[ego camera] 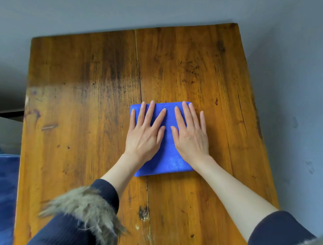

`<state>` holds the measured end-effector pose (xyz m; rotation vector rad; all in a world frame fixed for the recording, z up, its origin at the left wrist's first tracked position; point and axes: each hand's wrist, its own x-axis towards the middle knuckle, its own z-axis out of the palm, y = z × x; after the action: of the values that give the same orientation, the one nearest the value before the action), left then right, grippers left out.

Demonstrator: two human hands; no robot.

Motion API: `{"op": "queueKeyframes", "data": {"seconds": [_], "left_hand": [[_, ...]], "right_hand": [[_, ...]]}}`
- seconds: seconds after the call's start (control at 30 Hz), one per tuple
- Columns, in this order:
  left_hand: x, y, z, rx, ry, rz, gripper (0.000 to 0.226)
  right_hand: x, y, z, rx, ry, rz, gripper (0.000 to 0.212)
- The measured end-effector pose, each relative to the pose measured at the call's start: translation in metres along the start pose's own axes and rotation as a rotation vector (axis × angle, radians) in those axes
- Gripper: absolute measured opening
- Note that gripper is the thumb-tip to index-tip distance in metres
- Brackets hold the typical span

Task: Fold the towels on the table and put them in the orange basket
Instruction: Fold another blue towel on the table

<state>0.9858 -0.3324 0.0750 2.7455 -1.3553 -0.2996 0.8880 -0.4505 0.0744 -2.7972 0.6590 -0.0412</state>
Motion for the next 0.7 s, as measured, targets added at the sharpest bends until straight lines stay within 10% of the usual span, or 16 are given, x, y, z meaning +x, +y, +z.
{"op": "queueKeyframes", "data": {"seconds": [0.43,0.7], "left_hand": [[-0.033,-0.017,-0.006,-0.273,0.224,-0.2,0.041],[-0.044,-0.028,-0.007,-0.682,0.038,-0.773,0.029]], "right_hand": [[-0.026,0.008,-0.007,0.417,0.213,0.363,0.033],[-0.007,0.018,-0.014,0.718,-0.156,0.856,0.031]]}}
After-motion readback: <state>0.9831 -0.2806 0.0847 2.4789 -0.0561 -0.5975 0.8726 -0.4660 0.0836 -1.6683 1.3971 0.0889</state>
